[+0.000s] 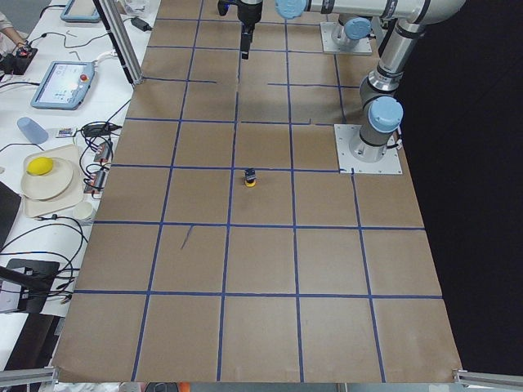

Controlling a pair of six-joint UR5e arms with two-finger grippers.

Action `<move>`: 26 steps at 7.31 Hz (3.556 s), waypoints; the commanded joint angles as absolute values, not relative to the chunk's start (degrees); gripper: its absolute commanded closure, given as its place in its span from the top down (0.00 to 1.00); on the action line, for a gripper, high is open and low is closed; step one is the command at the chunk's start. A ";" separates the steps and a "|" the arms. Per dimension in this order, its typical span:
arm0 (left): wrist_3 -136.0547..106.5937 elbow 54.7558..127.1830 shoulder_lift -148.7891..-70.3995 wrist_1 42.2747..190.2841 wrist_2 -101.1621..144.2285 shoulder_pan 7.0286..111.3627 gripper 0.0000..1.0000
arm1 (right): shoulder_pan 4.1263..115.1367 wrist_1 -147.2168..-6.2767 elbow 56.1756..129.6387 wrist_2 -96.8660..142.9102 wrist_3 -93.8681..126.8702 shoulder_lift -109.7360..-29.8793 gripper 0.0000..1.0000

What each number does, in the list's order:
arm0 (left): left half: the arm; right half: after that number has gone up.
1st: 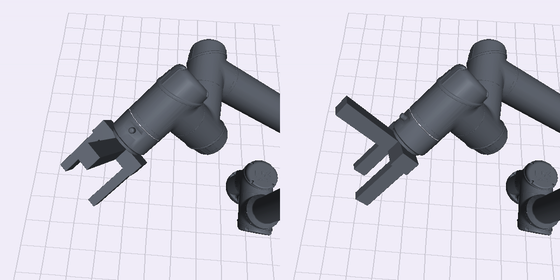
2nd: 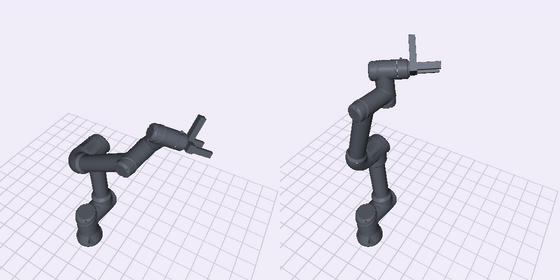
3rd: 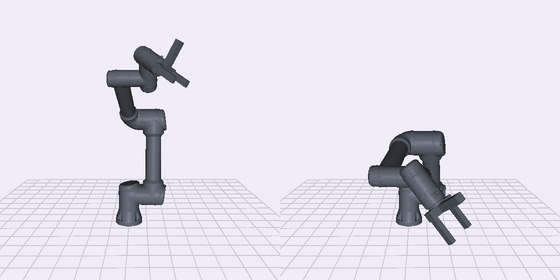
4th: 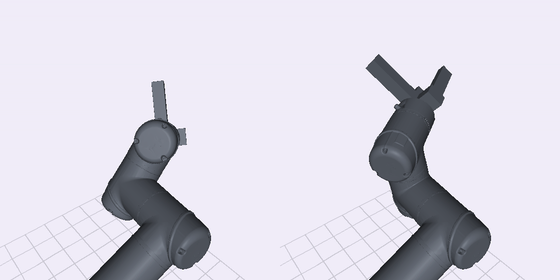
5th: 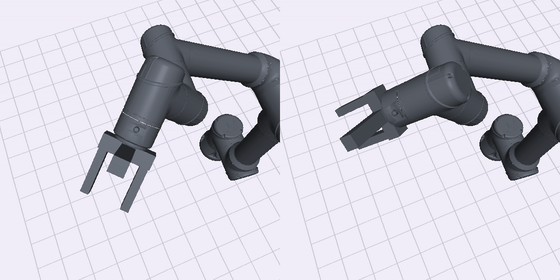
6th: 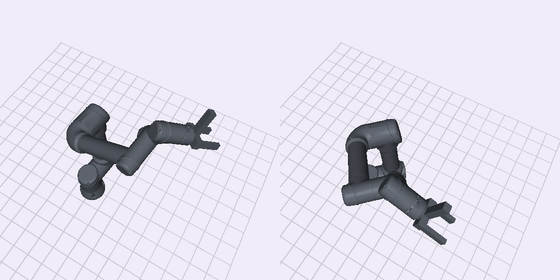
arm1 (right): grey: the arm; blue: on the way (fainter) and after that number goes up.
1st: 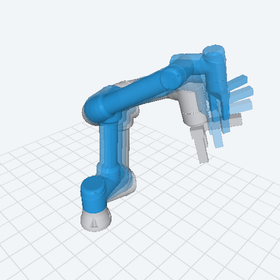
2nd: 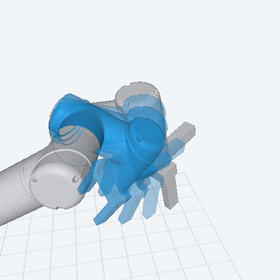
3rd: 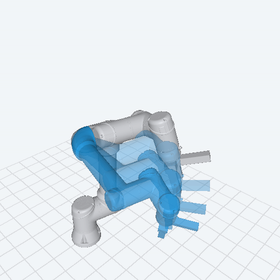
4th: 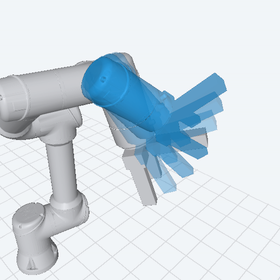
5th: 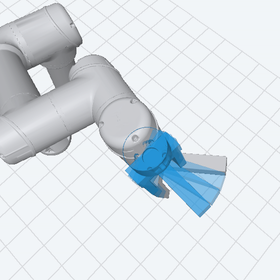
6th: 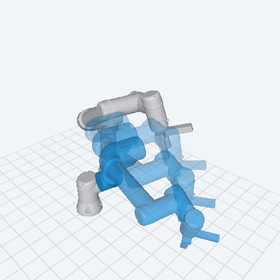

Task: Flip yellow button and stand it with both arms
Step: 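Move the left gripper down toward the yellow-capped button lying on its side, then close the left gripper on the black base of the yellow button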

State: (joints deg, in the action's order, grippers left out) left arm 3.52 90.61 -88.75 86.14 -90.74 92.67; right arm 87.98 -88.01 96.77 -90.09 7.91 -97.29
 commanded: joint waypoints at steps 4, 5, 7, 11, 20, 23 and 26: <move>3.87 93.14 -87.80 87.79 -91.66 90.80 1.00 | 87.98 -87.80 96.77 -90.09 7.82 -97.21 1.00; 4.30 96.04 -87.45 87.72 -91.84 87.57 1.00 | 87.98 -87.72 96.85 -90.17 7.82 -97.21 1.00; 13.32 101.13 -88.07 87.19 -91.67 76.87 1.00 | 87.98 -87.63 96.86 -90.18 7.82 -97.21 1.00; 25.47 111.68 -93.49 71.78 -96.24 61.11 0.99 | 87.98 -87.89 96.86 -90.18 7.82 -97.29 1.00; 29.35 115.84 -103.80 52.73 -92.56 57.13 0.85 | 87.98 -87.89 96.77 -90.17 7.74 -97.47 1.00; 29.53 115.75 -103.80 52.82 -90.88 55.73 0.57 | 87.98 -87.98 96.77 -90.09 7.73 -97.47 1.00; 30.76 115.14 -103.80 52.82 -91.05 55.72 0.18 | 87.98 -87.98 96.77 -90.18 7.82 -97.38 1.00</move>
State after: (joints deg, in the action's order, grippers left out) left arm 30.16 115.41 -103.83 52.82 -91.02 55.76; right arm 87.98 -87.92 96.77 -90.16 7.81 -97.46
